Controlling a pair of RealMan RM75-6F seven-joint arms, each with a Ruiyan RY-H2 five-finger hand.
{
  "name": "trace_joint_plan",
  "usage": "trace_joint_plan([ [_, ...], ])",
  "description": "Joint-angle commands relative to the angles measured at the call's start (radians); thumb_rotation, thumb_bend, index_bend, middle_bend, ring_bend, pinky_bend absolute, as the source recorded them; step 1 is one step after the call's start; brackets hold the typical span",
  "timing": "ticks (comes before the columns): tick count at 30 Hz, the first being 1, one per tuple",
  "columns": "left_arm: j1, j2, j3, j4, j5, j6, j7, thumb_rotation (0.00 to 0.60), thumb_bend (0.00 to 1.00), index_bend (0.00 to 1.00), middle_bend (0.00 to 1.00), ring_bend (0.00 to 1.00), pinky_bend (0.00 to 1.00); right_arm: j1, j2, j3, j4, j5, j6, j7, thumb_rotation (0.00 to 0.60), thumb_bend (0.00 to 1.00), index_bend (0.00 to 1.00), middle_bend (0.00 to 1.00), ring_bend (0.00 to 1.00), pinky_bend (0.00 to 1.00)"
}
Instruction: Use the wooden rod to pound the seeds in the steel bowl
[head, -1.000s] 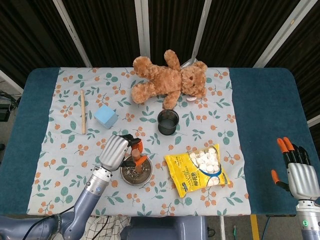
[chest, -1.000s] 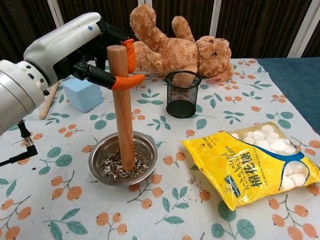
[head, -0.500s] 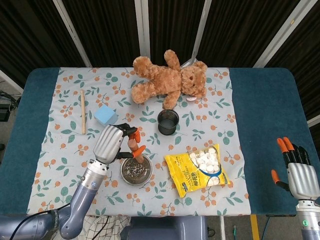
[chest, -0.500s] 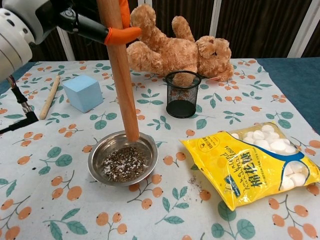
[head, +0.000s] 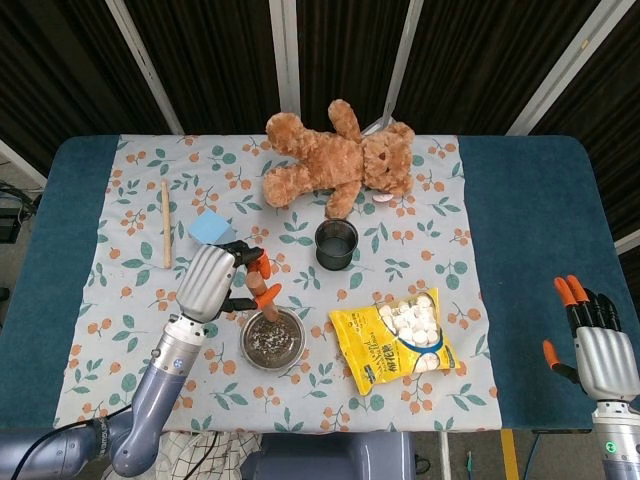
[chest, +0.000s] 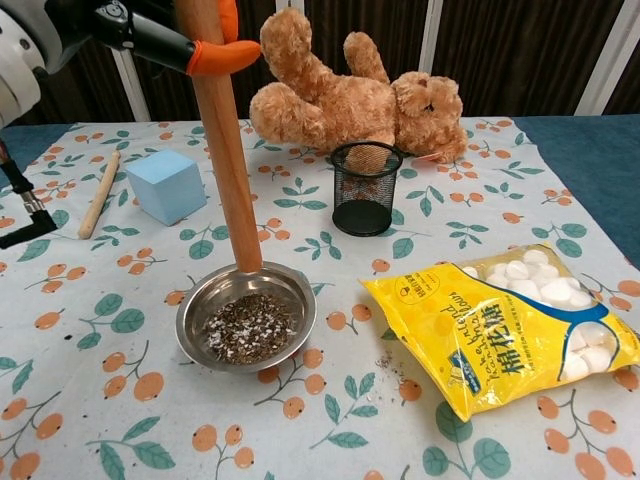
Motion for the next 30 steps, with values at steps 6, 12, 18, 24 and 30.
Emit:
trace_joint_plan([
  [6,0.04,0.094,0.0,0.007,0.011,0.032,-0.005,0.6,0.87,0.63,0.78,0.58,0.73,0.001,0.001,0.0,0.0,-0.001,-0.001,0.003,0.6,0.42,0.0,0.0,0.0,0.0],
  [12,0.097,0.205,0.011,0.053,0.015,0.059,-0.049,0.6,0.87,0.63,0.78,0.58,0.73,0.0,0.002,-0.001,-0.001,-0.001,-0.001,0.002,0.6,0.42,0.0,0.0,0.0,0.0],
  [18,0.139,0.274,0.046,0.156,0.018,0.055,-0.101,0.6,0.87,0.63,0.78,0.58,0.73,0.0,0.001,-0.001,-0.002,-0.002,0.0,0.0,0.6,0.42,0.0,0.0,0.0,0.0],
  [24,0.168,0.291,0.099,0.32,0.054,0.057,-0.127,0.6,0.87,0.63,0.78,0.58,0.73,-0.002,-0.001,-0.001,-0.002,-0.001,0.004,-0.001,0.6,0.42,0.0,0.0,0.0,0.0],
  [30,0.198,0.293,0.14,0.433,0.067,0.054,-0.183,0.6,0.87,0.63,0.78,0.58,0.73,-0.001,-0.001,0.0,-0.002,0.0,0.003,-0.003,0.6,0.42,0.0,0.0,0.0,0.0],
])
